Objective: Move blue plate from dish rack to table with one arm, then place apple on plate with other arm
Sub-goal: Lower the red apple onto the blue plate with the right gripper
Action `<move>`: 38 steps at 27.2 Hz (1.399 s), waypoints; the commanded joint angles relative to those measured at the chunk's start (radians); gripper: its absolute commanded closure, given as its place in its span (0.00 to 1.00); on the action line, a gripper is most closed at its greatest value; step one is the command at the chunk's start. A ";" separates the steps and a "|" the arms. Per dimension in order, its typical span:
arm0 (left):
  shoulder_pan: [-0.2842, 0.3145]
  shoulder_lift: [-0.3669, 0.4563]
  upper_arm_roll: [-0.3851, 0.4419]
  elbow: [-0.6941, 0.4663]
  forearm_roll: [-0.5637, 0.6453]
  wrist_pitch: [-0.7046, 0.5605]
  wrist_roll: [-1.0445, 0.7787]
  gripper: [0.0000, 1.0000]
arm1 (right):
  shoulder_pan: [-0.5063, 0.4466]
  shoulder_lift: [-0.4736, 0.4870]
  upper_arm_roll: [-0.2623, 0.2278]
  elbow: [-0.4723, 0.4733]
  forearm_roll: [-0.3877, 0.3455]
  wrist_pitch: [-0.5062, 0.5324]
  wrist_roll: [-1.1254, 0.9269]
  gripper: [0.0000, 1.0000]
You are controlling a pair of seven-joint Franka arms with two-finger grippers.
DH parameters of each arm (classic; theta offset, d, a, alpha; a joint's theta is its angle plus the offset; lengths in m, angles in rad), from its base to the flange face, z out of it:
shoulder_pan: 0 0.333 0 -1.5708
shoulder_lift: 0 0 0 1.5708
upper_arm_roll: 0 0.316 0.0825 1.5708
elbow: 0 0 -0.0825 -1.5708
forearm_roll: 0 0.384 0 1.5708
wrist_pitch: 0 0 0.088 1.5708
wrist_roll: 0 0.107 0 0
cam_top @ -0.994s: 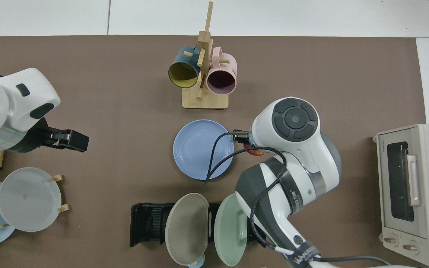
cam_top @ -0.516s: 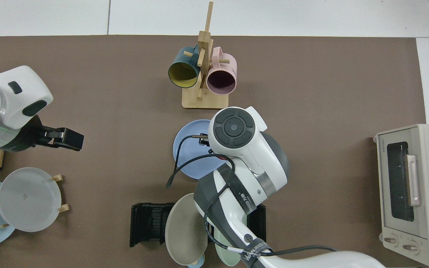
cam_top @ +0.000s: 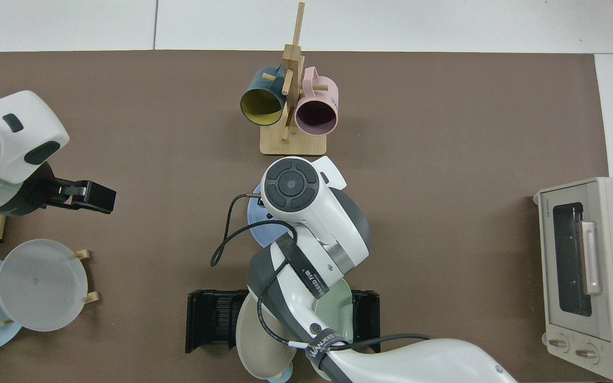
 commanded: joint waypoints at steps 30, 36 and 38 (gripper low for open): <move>0.008 -0.004 -0.005 0.014 0.007 -0.019 -0.009 0.00 | 0.014 0.011 -0.005 -0.132 0.158 0.135 0.040 0.00; 0.008 -0.009 -0.005 0.014 0.005 -0.019 -0.009 0.00 | 0.003 -0.047 -0.009 -0.125 0.159 0.095 0.038 0.00; 0.008 -0.009 -0.005 0.014 0.007 -0.021 -0.009 0.00 | 0.005 -0.072 -0.012 -0.119 0.162 0.086 0.040 0.00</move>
